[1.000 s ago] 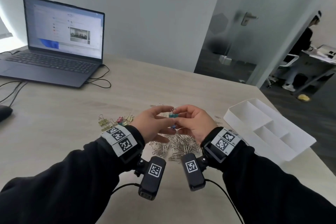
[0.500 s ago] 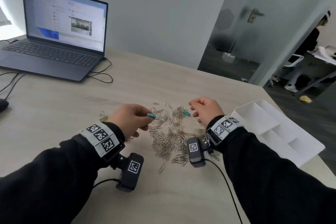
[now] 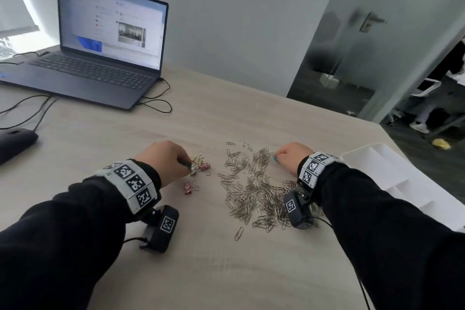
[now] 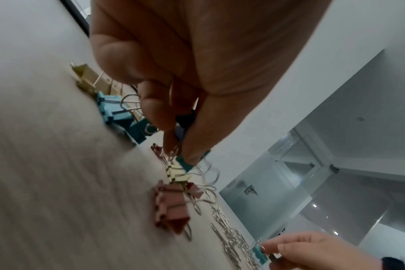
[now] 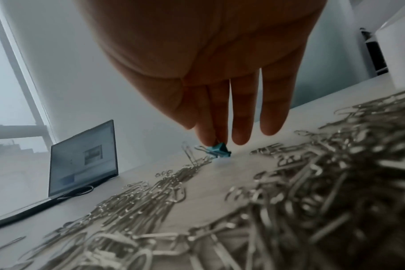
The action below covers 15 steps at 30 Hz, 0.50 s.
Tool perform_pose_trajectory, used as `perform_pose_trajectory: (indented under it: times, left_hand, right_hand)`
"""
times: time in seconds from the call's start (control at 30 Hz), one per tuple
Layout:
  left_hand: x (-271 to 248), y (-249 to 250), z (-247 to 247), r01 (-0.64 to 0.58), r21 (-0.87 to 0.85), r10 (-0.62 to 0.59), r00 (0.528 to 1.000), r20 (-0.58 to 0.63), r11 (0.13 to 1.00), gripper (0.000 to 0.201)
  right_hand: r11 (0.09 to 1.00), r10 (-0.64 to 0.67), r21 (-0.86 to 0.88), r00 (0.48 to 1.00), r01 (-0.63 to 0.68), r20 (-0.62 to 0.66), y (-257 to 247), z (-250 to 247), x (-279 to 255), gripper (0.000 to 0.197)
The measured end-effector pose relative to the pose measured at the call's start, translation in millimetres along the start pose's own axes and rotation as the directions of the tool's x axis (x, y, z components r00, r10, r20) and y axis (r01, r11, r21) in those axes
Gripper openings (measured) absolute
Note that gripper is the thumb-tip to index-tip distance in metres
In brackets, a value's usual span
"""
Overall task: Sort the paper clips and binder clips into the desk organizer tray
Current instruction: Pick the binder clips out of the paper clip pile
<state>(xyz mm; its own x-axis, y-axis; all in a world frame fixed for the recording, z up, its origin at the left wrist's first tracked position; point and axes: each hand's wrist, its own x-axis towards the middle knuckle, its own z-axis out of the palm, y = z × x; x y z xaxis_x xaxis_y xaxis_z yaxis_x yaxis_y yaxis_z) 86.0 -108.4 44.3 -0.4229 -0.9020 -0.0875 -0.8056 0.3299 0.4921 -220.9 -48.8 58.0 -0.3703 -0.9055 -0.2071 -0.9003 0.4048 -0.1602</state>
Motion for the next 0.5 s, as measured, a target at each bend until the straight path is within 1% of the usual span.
perform_pose_trajectory:
  times: [0.1,0.13,0.17,0.2,0.23,0.27,0.3,0.37,0.4,0.5]
  left_hand:
    - [-2.5,-1.3,-3.2,0.004,0.029,-0.004,1.0,0.007,1.0,0.015]
    - [-3.4,-1.5,-3.4,0.002,0.029,-0.002,1.0,0.003,1.0,0.016]
    - [-4.3,-2.3,-3.0,-0.001,0.024,0.001,1.0,-0.001,1.0,0.018]
    - [-5.4,-2.9,-2.4,0.0,0.009,0.0,1.0,-0.007,1.0,0.018]
    - [-6.7,-3.6,-1.5,0.011,-0.025,-0.011,1.0,-0.006,1.0,0.017]
    - [-8.5,-3.9,-0.6,0.025,-0.072,-0.025,1.0,-0.002,0.997,0.018]
    - [-10.4,-4.1,0.1,0.038,-0.122,-0.038,0.999,0.0,0.992,0.018]
    - [-15.5,-3.4,-0.1,0.045,-0.194,-0.048,0.999,-0.011,0.98,0.019]
    - [-18.0,-2.7,-0.9,0.036,-0.211,-0.042,0.999,-0.024,0.977,0.018]
    - [-28.5,1.6,-6.6,-0.02,-0.206,0.005,0.997,-0.076,0.978,0.013]
  right_hand:
    - [1.0,0.007,-0.007,0.995,-0.008,-0.104,-2.2,-2.6,-9.5,0.035]
    - [1.0,-0.017,0.007,0.991,0.018,-0.134,-7.6,-3.2,-16.5,0.038]
    - [0.997,-0.055,0.037,0.989,0.061,-0.136,-16.2,-3.3,-26.4,0.04]
    - [0.989,-0.104,0.095,0.989,0.114,-0.105,-27.9,-2.7,-39.3,0.041]
    - [0.972,-0.152,0.176,0.987,0.157,-0.042,-42.3,-1.0,-54.1,0.039]
    - [0.949,-0.204,0.251,0.979,0.189,0.031,-57.4,1.8,-69.9,0.035]
    - [0.929,-0.263,0.29,0.961,0.229,0.084,-71.7,5.3,-82.9,0.032]
    - [0.907,-0.367,0.267,0.923,0.327,0.118,-94.2,13.7,-97.7,0.032]
    - [0.902,-0.396,0.235,0.911,0.361,0.12,-102.6,17.8,-100.1,0.034]
    - [0.904,-0.419,0.16,0.895,0.397,0.153,-117.3,30.3,-98.4,0.04]
